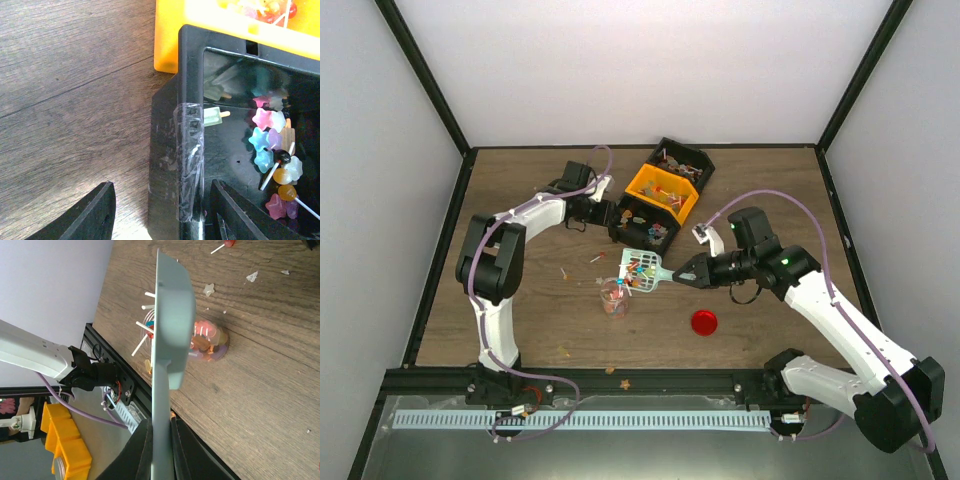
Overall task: Pack the candies
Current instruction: Place the fake candies in the packing bottle.
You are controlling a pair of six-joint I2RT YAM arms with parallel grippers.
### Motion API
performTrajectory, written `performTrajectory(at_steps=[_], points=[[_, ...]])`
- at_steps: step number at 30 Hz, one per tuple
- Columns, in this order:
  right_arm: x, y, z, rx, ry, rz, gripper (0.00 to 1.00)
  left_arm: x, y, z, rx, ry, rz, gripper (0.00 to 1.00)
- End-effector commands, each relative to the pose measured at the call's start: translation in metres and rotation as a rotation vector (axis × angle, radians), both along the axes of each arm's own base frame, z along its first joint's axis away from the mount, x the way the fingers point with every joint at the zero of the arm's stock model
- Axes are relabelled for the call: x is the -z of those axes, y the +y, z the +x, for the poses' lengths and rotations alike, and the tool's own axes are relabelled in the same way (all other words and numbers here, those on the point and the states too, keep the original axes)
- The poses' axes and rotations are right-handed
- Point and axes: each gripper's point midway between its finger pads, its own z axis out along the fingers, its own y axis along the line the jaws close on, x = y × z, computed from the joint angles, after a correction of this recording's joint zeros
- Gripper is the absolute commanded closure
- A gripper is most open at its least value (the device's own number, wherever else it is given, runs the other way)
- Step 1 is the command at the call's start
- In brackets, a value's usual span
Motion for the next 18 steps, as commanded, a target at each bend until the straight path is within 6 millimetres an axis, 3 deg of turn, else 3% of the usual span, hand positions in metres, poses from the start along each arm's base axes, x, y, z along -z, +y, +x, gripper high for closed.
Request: performTrajectory(at_steps=[1, 18], points=[[-0.0209, 0.0067, 0.0039, -0.014, -0.058, 0.014, 0.99, 0.0035, 0.0004, -0.0022, -0.004, 0.016, -0.011, 0.46], [-0.0188, 0.0085, 0.0011, -0.023, -0.071, -0.05, 0.99, 0.0041, 0.0013, -0.0013, -0.007, 0.016, -0.012, 0.46]])
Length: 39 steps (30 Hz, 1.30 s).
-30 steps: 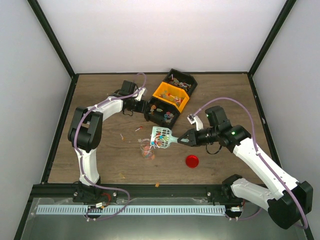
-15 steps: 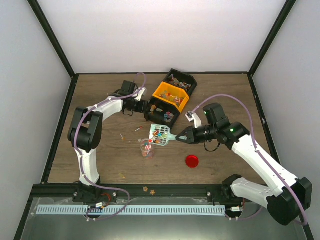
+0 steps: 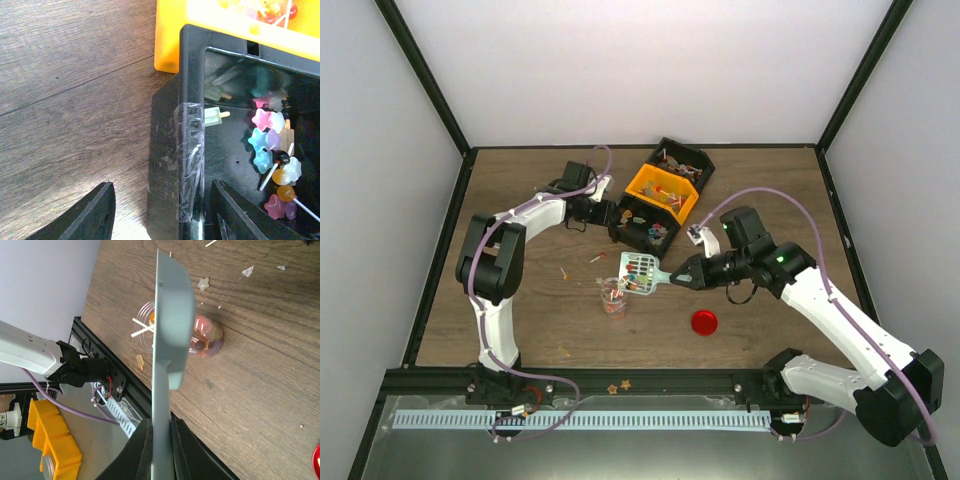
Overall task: Pack the candies
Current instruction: Place the fake candies in the packing bottle.
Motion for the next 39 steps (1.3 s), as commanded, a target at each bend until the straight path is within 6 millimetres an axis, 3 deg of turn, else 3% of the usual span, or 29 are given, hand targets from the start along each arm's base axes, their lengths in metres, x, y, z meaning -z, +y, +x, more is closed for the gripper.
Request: performTrajectory(at_steps=[1, 39], points=[[-0.022, 0.001, 0.004, -0.004, -0.063, 0.001, 0.99, 0.004, 0.001, -0.001, 0.001, 0.01, -0.007, 0.46], [-0.034, 0.014, -0.001, -0.043, -0.112, -0.179, 0.99, 0.005, 0.003, 0.0, -0.003, 0.014, -0.017, 0.46]])
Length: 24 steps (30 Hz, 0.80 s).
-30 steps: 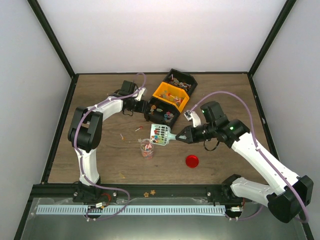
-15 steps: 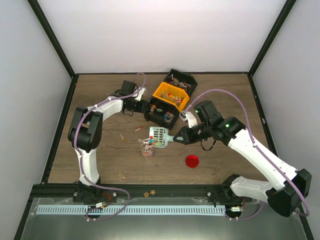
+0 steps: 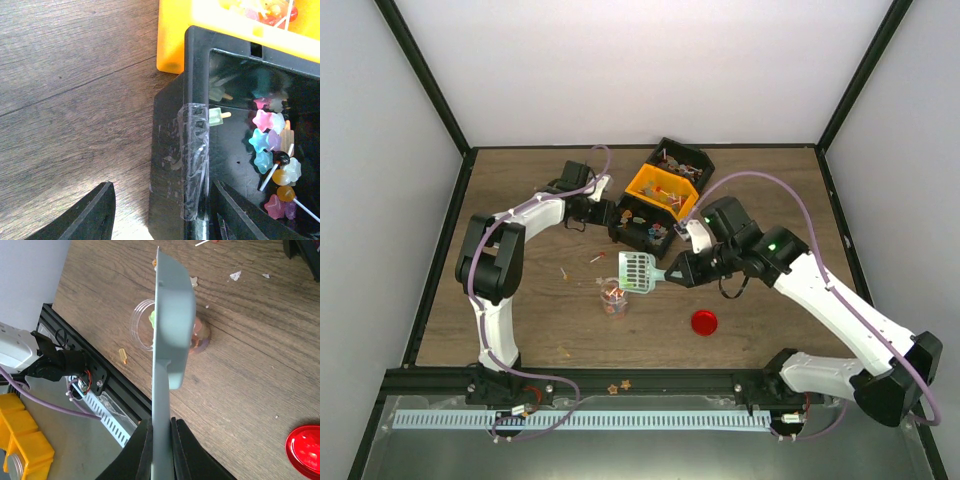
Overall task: Pack the candies
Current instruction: Place the fake candies in the packing bottle.
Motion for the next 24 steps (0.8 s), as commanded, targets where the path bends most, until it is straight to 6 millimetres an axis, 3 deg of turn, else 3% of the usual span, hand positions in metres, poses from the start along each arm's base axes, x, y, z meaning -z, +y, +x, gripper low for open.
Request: performTrajectory(at_steps=[1, 17, 24], points=[[-0.014, 0.007, -0.001, -0.024, -0.047, -0.034, 0.99, 0.005, 0.001, -0.001, 0.003, 0.01, -0.01, 0.46], [-0.029, 0.006, 0.008, -0.021, -0.108, -0.101, 0.99, 0.004, 0.001, -0.001, 0.001, 0.008, -0.014, 0.46], [-0.026, 0.011, 0.005, -0.045, -0.117, -0.131, 0.99, 0.001, 0.002, 0.0, -0.005, 0.002, -0.012, 0.46]])
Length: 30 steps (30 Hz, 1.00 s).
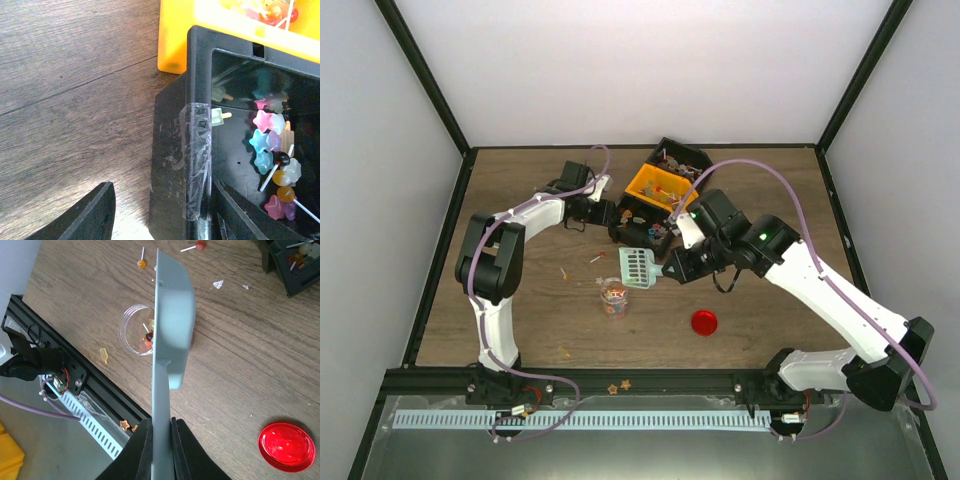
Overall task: Pack the candies
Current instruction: Place the fake candies in the packing bottle.
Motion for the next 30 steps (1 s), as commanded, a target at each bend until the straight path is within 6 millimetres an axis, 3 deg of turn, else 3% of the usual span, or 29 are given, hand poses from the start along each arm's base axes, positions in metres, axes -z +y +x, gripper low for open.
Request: performTrajectory(at_steps=[1, 12, 18, 23, 30], points=[[-0.012, 0.006, -0.001, -0.03, -0.045, -0.005, 0.99, 0.0, 0.002, 0.0, -0.002, 0.0, -0.005, 0.46], [-0.007, 0.024, -0.01, -0.064, -0.087, -0.125, 0.99, -0.008, 0.002, 0.002, -0.005, -0.018, -0.008, 0.38], [-0.005, 0.023, -0.006, -0.054, -0.103, -0.148, 0.99, -0.021, 0.002, 0.003, -0.008, -0.036, -0.021, 0.35], [-0.016, 0.025, -0.001, -0.027, -0.13, -0.121, 0.99, -0.031, 0.001, 0.003, -0.019, -0.045, -0.038, 0.34], [-0.045, 0.035, 0.011, 0.044, -0.149, 0.061, 0.99, -0.043, 0.008, -0.006, -0.123, -0.007, -0.068, 0.34]])
